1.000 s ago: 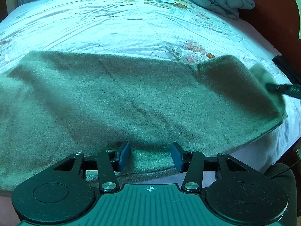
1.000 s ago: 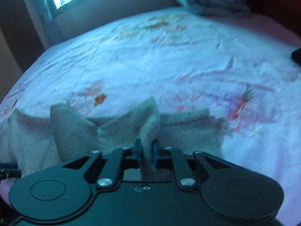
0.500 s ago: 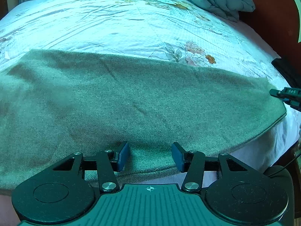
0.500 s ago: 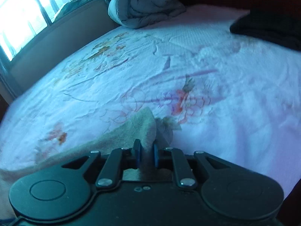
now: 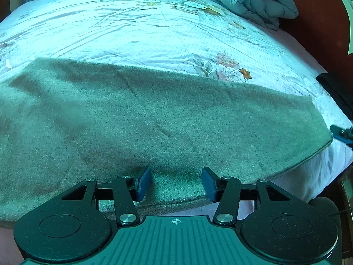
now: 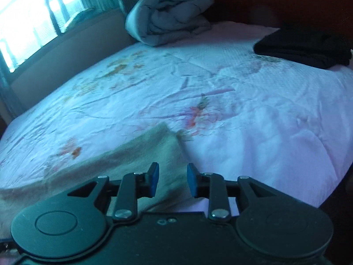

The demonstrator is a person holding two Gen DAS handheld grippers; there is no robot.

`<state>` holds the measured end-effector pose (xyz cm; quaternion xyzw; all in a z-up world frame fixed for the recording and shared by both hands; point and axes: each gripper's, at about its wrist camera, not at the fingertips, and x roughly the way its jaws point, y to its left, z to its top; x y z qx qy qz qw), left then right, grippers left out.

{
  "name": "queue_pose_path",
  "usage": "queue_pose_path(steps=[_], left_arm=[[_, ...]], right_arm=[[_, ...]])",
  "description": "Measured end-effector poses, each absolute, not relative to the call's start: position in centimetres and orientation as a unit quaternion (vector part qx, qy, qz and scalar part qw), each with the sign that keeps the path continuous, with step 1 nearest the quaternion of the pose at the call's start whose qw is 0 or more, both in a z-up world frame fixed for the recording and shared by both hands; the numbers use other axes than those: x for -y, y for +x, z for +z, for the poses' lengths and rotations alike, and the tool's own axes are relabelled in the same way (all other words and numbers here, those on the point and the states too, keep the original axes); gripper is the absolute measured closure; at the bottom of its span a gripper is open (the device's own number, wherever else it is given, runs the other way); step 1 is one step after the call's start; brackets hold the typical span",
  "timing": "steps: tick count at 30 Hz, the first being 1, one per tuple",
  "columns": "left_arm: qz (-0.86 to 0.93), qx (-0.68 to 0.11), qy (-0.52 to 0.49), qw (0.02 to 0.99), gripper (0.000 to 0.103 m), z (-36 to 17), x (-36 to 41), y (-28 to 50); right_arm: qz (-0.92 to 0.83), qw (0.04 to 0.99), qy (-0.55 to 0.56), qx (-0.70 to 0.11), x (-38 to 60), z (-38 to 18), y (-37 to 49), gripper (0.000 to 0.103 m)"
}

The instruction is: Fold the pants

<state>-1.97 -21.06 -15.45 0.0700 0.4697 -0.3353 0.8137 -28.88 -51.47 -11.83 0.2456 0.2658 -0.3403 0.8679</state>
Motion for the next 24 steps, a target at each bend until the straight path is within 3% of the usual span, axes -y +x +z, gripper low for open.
queue_pose_path(steps=[3,5,8,10,14,16,17,18,22,24], left_arm=[[-0.337,-0.469,0.069,0.813,0.051,-15.4,20.9,-2.0],[-0.337,-0.472,0.063,0.812,0.051,-15.3,20.6,-1.8],[-0.333,-0.473,0.056,0.814,0.051,-15.1,20.3,-1.6],[-0.333,-0.472,0.051,0.814,0.051,-14.9,20.0,-1.5],[-0.329,-0.467,0.046,0.819,0.051,-14.4,19.7,-1.2],[-0.323,-0.462,0.039,0.825,0.051,-14.1,19.1,-0.9],[-0.32,-0.461,0.038,0.827,0.051,-13.9,18.9,-0.7],[-0.318,-0.46,0.036,0.828,0.051,-13.8,18.7,-0.7],[-0.331,-0.455,0.04,0.826,0.051,-13.3,19.4,-0.9],[-0.349,-0.453,0.045,0.819,0.051,-13.1,20.5,-1.6]], right_arm=[[-0.333,0.867,0.237,-0.284,50.9,-12.7,-28.2,0.086],[-0.356,0.852,0.212,-0.32,51.2,-13.6,-27.4,0.093],[-0.396,0.834,0.187,-0.335,51.6,-13.8,-27.2,0.085],[-0.415,0.829,0.185,-0.326,51.8,-13.2,-27.7,0.086],[-0.362,0.843,0.286,-0.278,51.5,-12.3,-29.5,0.079],[-0.346,0.83,0.353,-0.258,51.6,-13.0,-30.4,0.062],[-0.343,0.818,0.393,-0.244,51.8,-13.8,-31.0,0.047],[-0.337,0.805,0.431,-0.228,52.0,-14.6,-31.7,0.043],[-0.322,0.775,0.512,-0.185,52.5,-16.3,-32.6,0.049],[-0.323,0.771,0.518,-0.182,52.5,-16.6,-32.2,0.065]])
